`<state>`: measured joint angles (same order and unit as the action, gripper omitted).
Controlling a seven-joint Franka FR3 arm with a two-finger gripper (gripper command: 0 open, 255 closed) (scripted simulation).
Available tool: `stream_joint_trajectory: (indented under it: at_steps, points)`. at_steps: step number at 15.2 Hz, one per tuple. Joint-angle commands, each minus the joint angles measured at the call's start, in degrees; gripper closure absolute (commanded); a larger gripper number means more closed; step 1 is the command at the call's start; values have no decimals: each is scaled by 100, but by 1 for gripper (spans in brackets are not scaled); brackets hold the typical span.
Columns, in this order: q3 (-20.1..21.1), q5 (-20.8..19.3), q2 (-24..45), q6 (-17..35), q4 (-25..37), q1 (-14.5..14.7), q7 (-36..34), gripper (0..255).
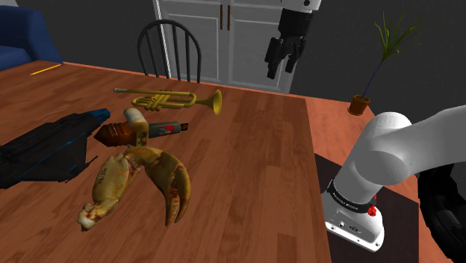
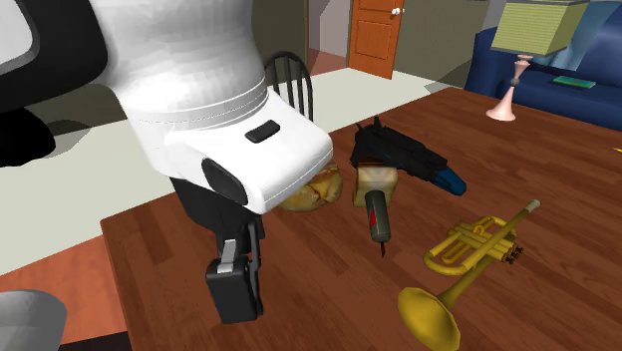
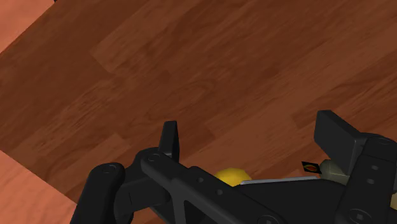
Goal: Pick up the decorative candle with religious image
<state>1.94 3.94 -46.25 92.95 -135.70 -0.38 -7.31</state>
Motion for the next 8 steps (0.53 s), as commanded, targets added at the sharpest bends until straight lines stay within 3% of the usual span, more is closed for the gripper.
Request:
stream_joint_trajectory:
  at_steps: [1, 8]
  points:
    - [0, 0, 0, 0, 0, 0, 0, 0]
    - [515, 423, 1134, 815, 341, 228, -453, 0]
